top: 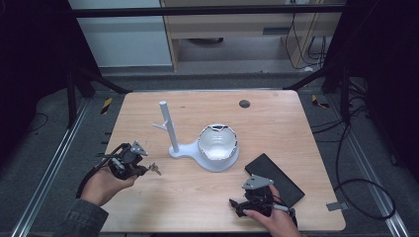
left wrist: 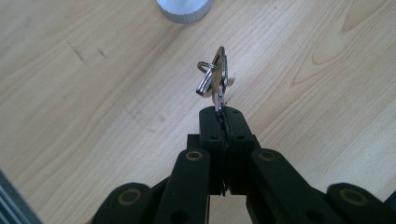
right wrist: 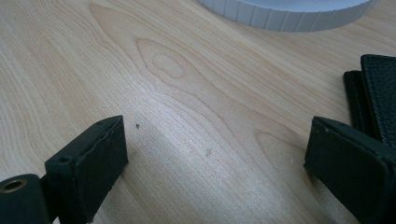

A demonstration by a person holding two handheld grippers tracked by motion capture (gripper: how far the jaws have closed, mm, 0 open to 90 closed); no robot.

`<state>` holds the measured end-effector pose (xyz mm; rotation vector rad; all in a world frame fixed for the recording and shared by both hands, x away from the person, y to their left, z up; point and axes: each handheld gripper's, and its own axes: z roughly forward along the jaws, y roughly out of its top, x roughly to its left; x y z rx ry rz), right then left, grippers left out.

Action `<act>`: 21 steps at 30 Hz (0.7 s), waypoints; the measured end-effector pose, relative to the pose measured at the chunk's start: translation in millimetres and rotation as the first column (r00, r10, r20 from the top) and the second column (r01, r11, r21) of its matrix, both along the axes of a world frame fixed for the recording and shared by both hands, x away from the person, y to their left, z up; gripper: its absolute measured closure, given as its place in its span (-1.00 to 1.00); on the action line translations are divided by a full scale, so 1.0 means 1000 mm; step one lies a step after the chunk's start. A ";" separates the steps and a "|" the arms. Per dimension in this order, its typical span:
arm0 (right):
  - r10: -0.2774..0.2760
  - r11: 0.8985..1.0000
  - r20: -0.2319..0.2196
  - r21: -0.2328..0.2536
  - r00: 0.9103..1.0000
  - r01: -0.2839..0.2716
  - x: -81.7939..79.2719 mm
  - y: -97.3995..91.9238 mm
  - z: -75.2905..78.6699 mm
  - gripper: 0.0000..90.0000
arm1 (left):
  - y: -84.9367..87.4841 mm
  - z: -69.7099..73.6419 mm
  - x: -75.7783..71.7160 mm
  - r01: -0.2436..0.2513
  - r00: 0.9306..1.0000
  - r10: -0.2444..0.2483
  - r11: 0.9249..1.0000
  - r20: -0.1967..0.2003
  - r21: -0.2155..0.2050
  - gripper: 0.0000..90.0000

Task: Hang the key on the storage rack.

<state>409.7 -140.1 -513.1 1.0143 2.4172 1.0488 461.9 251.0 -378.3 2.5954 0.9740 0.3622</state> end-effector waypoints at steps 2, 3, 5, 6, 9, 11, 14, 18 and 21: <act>0.000 1.000 0.000 0.000 1.000 0.000 0.000 0.000 0.000 -0.87 | 0.000 0.007 0.000 0.001 1.000 -0.001 1.000 0.008 0.004 0.95; 0.000 1.000 0.000 0.000 1.000 0.000 0.000 0.000 0.000 -0.87 | 0.000 0.011 0.000 0.002 1.000 -0.002 1.000 0.012 0.009 0.96; 0.000 1.000 0.000 0.000 1.000 0.000 0.000 0.000 0.000 -0.87 | 0.000 0.017 -0.001 0.003 1.000 -0.003 1.000 0.017 0.007 0.96; 0.000 1.000 0.000 0.000 1.000 0.000 0.000 0.000 0.000 -0.87 | -0.001 0.020 -0.001 0.004 1.000 -0.004 1.000 0.019 0.009 0.96; 0.000 1.000 0.000 0.000 1.000 0.000 0.000 0.000 0.000 -0.87 | -0.002 0.028 -0.001 0.005 1.000 -0.006 1.000 0.028 0.015 0.96; 0.000 1.000 0.000 0.000 1.000 0.000 0.000 0.000 0.000 -0.87 | -0.003 0.034 -0.001 0.004 0.999 -0.004 1.000 0.036 0.017 0.96; -0.001 1.000 0.001 0.000 1.000 0.001 0.000 0.000 0.000 -0.87 | -0.004 0.048 0.001 0.011 0.999 -0.012 1.000 0.051 0.029 0.96; -0.001 1.000 0.000 0.000 1.000 0.001 0.000 0.000 0.000 -0.87 | -0.004 0.059 0.002 0.003 0.998 -0.005 1.000 0.058 0.026 0.96; -0.001 1.000 0.000 0.000 1.000 0.001 0.000 0.000 0.000 -0.87 | -0.004 0.065 0.002 0.004 0.998 -0.006 1.000 0.067 0.025 0.96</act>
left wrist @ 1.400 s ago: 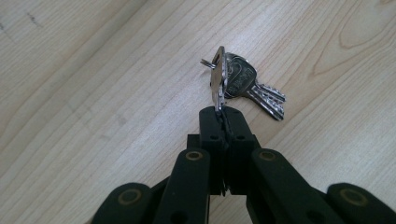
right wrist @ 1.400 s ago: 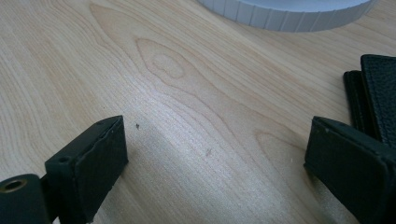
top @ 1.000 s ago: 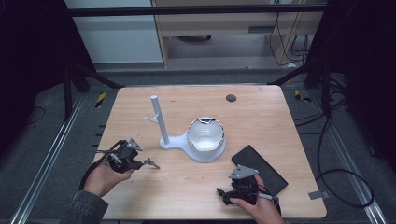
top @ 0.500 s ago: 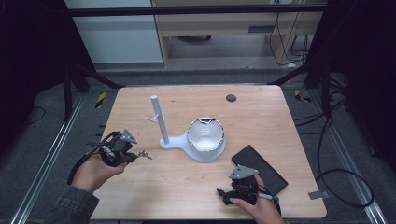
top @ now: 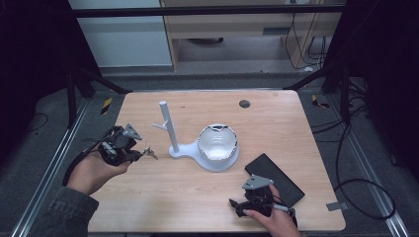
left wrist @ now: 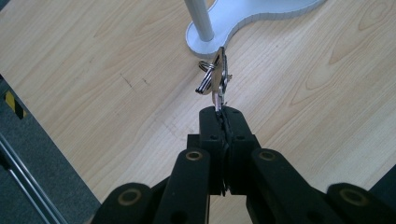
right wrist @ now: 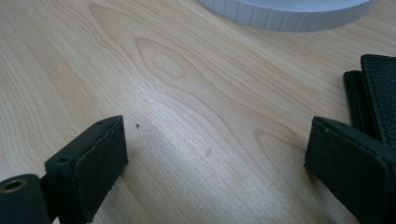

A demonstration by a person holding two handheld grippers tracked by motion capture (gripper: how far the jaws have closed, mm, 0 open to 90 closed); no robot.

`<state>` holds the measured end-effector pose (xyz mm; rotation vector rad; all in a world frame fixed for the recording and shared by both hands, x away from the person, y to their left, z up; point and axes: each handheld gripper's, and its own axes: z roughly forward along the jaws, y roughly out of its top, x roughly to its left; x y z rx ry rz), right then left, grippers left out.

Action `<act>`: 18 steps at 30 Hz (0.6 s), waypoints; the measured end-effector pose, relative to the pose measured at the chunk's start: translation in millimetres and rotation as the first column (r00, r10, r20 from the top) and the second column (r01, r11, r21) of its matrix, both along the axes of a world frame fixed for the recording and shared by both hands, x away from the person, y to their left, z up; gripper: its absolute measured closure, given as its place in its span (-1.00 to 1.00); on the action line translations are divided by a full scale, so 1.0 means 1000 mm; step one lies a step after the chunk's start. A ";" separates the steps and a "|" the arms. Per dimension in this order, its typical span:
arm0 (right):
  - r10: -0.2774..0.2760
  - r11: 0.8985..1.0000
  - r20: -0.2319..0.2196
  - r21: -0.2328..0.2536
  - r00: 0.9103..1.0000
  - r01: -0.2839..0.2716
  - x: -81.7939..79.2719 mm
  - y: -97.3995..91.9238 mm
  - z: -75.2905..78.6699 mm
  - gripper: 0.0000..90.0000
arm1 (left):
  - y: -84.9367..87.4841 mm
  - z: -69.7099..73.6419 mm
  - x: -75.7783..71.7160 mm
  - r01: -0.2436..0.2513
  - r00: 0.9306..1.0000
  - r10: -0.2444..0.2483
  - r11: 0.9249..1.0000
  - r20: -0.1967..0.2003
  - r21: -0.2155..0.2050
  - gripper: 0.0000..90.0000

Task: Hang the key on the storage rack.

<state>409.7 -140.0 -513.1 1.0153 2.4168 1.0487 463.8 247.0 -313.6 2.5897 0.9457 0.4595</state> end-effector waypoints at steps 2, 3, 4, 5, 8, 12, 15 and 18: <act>0.000 1.000 0.000 0.000 1.000 0.000 0.000 0.000 0.000 -0.87 | 0.000 0.003 -0.001 -0.002 1.000 0.002 1.000 0.005 -0.004 0.96; 0.001 1.000 0.002 -0.001 1.000 -0.001 0.000 0.000 0.000 -0.88 | 0.001 0.006 -0.001 -0.001 1.000 0.002 1.000 0.009 -0.007 0.96; 0.002 1.000 0.001 -0.002 1.000 -0.002 0.000 0.000 0.000 -0.88 | 0.001 0.007 -0.001 -0.001 1.000 0.001 1.000 0.008 -0.008 0.96; 0.002 1.000 0.002 -0.002 1.000 -0.002 0.000 0.000 0.000 -0.88 | 0.002 0.009 -0.001 -0.003 1.000 0.003 1.000 0.011 -0.010 0.96; 0.001 1.000 0.001 -0.002 1.000 -0.001 0.000 0.000 0.000 -0.88 | 0.002 0.014 0.000 -0.006 1.000 0.006 1.000 0.015 -0.015 0.96; 0.002 1.000 0.001 -0.002 1.000 -0.002 0.000 0.000 0.000 -0.88 | 0.000 0.020 -0.001 -0.002 1.000 0.002 1.000 0.024 -0.008 0.96; 0.002 1.000 0.001 -0.002 1.000 -0.002 0.000 0.000 0.000 -0.88 | 0.000 0.024 -0.001 -0.003 1.000 0.003 1.000 0.028 -0.009 0.96; 0.002 1.000 0.001 -0.002 1.000 -0.002 0.000 0.000 0.000 -0.88 | -0.001 0.027 -0.001 -0.002 1.000 0.002 1.000 0.028 -0.003 0.96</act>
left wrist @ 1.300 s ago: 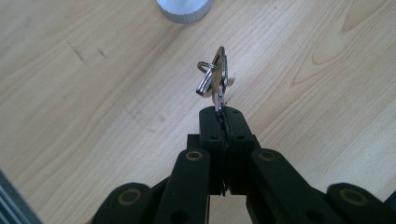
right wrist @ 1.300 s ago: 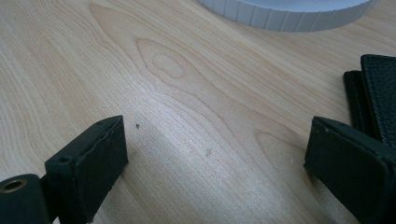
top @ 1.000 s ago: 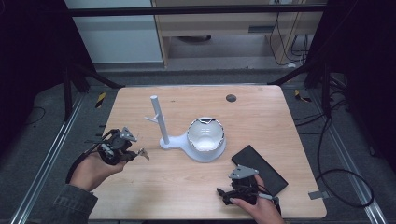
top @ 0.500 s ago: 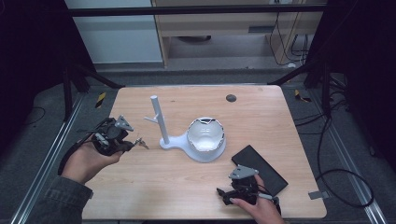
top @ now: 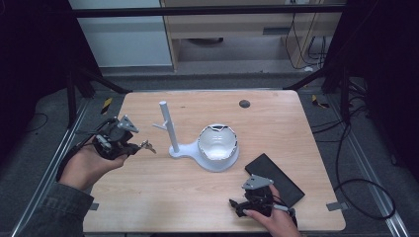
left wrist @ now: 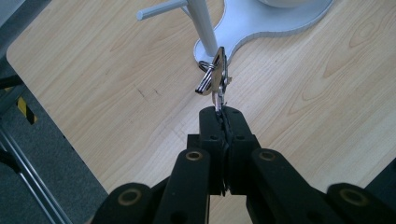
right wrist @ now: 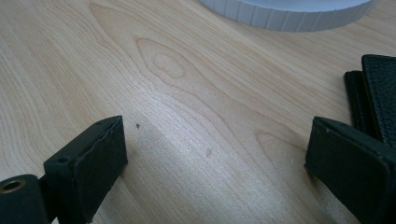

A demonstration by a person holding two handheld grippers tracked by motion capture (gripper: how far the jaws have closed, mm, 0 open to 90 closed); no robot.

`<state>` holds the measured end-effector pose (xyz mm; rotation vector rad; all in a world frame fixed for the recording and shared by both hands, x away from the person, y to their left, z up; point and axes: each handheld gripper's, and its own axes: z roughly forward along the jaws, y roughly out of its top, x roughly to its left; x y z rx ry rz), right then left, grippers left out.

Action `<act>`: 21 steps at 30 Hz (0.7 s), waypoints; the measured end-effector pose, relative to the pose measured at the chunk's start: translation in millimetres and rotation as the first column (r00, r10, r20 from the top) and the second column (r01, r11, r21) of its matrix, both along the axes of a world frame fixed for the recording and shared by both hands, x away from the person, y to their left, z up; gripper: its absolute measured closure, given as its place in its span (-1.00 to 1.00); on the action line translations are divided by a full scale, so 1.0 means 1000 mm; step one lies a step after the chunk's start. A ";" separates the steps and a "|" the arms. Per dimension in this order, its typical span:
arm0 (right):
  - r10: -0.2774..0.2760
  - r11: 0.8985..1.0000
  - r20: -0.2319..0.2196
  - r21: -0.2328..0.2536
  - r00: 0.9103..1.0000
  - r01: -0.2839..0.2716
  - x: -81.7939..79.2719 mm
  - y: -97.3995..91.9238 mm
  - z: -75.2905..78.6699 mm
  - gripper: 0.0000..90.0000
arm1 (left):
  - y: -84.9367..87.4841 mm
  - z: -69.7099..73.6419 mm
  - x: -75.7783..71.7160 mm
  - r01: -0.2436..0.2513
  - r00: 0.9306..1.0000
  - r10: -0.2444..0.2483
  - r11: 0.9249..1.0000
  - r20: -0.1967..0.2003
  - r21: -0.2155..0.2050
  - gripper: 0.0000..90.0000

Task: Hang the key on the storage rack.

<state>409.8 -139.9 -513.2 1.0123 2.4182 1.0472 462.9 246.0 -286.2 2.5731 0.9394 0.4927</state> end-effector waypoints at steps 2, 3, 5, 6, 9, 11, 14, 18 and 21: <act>0.000 1.000 0.000 0.000 1.000 0.000 0.000 0.000 0.000 -0.88 | 0.000 0.005 0.001 0.001 1.000 -0.001 1.000 0.007 0.005 0.96; 0.000 1.000 0.000 0.000 1.000 0.000 0.000 0.000 0.000 -0.88 | -0.001 0.007 0.001 0.001 1.000 -0.001 1.000 0.007 0.004 0.96; 0.000 1.000 0.000 0.000 1.000 0.000 0.000 0.000 0.000 -0.88 | -0.002 0.010 0.002 -0.002 1.000 0.002 1.000 0.010 0.006 0.96; 0.000 1.000 0.000 0.000 1.000 0.000 0.000 0.000 0.000 -0.88 | -0.002 0.012 0.002 -0.001 1.000 0.001 1.000 0.010 0.004 0.96; 0.000 1.000 0.000 -0.001 1.000 0.000 0.000 0.000 0.000 -0.88 | -0.004 0.016 0.003 -0.002 1.000 0.001 1.000 0.015 0.009 0.96; 0.000 1.000 0.000 -0.001 1.000 0.000 0.000 0.000 0.000 -0.88 | -0.005 0.018 0.004 -0.003 1.000 0.003 1.000 0.017 0.006 0.96; 0.000 1.000 0.000 0.000 1.000 0.000 0.000 0.000 0.000 -0.88 | -0.007 0.021 0.005 -0.006 1.000 0.005 1.000 0.018 0.012 0.96; 0.000 1.000 0.000 -0.001 1.000 0.000 0.000 0.000 0.000 -0.88 | -0.009 0.027 0.004 -0.002 1.000 0.002 1.000 0.024 0.003 0.96; 0.000 1.000 0.000 -0.001 1.000 0.000 0.000 0.000 0.000 -0.88 | -0.011 0.029 0.004 -0.005 1.000 0.005 1.000 0.026 0.002 0.96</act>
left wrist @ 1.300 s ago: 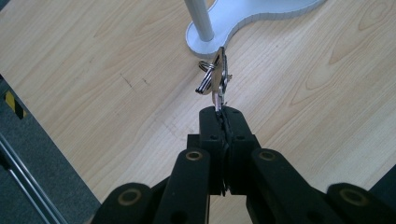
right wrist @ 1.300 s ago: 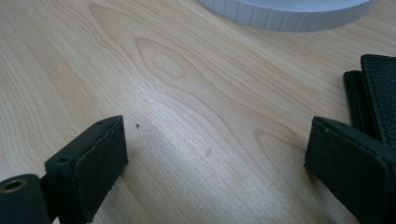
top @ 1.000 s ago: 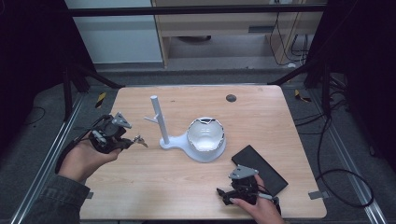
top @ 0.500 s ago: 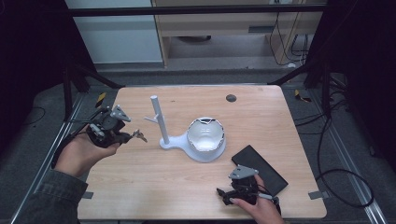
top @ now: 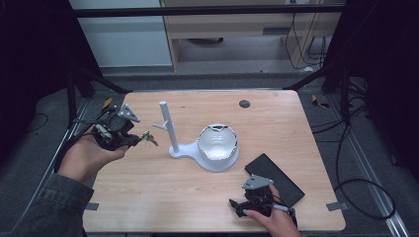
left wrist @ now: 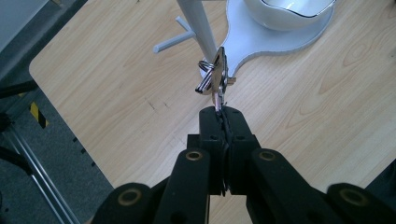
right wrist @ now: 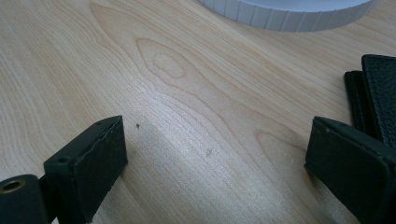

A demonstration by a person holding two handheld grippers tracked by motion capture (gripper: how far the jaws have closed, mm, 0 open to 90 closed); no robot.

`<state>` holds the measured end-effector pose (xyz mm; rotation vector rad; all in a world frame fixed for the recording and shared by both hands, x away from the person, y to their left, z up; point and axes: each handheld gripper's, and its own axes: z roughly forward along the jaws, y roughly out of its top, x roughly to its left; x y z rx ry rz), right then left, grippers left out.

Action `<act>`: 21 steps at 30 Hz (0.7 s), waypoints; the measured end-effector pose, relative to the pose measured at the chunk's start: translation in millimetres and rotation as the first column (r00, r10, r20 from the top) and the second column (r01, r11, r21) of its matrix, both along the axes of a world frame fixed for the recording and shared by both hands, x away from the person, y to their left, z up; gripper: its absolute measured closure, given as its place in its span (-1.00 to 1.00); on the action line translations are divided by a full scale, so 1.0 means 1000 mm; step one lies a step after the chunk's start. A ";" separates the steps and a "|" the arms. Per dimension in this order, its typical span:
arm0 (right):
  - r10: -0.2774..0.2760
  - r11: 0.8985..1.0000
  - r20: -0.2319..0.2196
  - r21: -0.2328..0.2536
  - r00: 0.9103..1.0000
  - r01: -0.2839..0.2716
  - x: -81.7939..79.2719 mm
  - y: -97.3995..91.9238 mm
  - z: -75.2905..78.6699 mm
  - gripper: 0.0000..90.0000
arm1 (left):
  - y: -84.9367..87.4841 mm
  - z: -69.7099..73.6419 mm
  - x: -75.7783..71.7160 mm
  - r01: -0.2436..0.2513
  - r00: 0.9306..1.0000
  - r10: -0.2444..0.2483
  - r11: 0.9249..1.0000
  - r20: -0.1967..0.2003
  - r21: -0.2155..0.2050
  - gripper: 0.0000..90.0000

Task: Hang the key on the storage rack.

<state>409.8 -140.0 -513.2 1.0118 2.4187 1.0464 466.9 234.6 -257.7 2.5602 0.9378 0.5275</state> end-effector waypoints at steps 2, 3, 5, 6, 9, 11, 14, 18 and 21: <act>0.000 1.000 0.000 0.000 1.000 0.000 0.000 0.000 0.000 -0.88 | -0.002 0.002 0.000 0.000 1.000 0.000 1.000 0.000 0.006 0.96; 0.000 1.000 0.000 0.000 1.000 0.000 0.000 0.000 0.000 -0.88 | -0.003 0.003 0.000 0.003 1.000 -0.003 1.000 -0.001 0.007 0.96; 0.000 1.000 0.000 0.000 1.000 0.000 0.000 0.000 0.000 -0.88 | -0.005 0.004 0.000 0.001 1.000 -0.001 1.000 0.004 0.007 0.96; 0.000 1.000 0.000 0.000 1.000 0.000 0.000 0.000 0.000 -0.88 | -0.005 0.006 0.001 0.000 1.000 0.000 1.000 0.003 0.013 0.96; 0.000 1.000 0.000 0.000 1.000 0.000 0.000 0.000 0.000 -0.88 | -0.007 0.008 0.001 -0.002 1.000 0.001 1.000 0.005 0.010 0.96; 0.000 1.000 0.000 0.000 1.000 0.000 0.000 0.000 0.000 -0.88 | -0.007 0.009 0.002 -0.001 1.000 0.001 1.000 0.008 0.010 0.96; 0.000 1.000 0.000 0.000 1.000 0.000 0.000 0.000 0.000 -0.88 | -0.010 0.011 0.003 -0.002 1.000 0.002 1.000 0.007 0.010 0.96; 0.000 1.000 0.000 0.000 1.000 0.000 0.000 0.000 0.000 -0.88 | -0.014 0.014 0.004 -0.004 1.000 0.004 1.000 0.011 0.003 0.96; 0.000 1.000 0.000 0.000 1.000 0.000 0.000 0.000 0.000 -0.88 | -0.017 0.016 0.006 -0.006 1.000 0.006 1.000 0.011 0.006 0.96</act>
